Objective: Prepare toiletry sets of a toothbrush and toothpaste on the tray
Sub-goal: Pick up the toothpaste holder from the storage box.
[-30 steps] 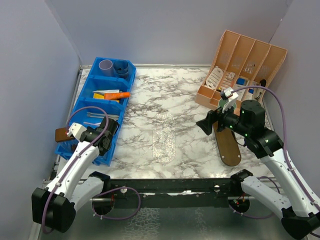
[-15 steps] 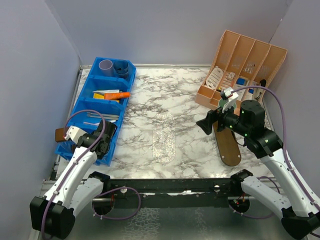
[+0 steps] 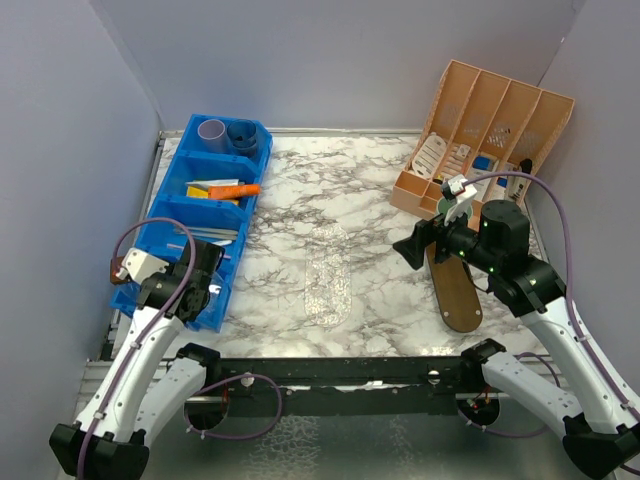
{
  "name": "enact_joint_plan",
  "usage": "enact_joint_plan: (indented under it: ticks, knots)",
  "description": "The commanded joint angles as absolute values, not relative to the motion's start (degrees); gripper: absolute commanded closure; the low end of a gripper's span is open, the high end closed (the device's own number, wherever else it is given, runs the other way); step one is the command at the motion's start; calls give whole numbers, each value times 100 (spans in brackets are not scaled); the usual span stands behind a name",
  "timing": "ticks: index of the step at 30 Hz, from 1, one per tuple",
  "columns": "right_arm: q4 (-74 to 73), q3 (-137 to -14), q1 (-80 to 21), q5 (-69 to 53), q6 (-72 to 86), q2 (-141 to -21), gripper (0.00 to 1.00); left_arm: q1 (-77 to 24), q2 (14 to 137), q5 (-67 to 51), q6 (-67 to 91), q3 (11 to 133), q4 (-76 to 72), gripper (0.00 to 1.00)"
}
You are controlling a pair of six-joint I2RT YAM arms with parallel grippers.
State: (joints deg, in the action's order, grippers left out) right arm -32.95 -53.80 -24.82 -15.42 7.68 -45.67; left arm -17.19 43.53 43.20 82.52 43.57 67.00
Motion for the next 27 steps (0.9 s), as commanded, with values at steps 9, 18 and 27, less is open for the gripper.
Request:
enact_joint_plan:
  ticks: [9, 18, 27]
  knots:
    - [-3093, -5357, -2549, -1485, 835, -4621, 6, -1686, 3900, 3831, 7637, 5219, 6967, 100]
    - [-3169, -5477, -2549, -1576, 894, -4910, 6, -1688, 3503, 3601, 6595, 5759, 6173, 100]
    - [-3450, -5880, -2549, -1912, 1214, -5700, 8, -1688, 3728, 1368, 3109, 5620, 2125, 100]
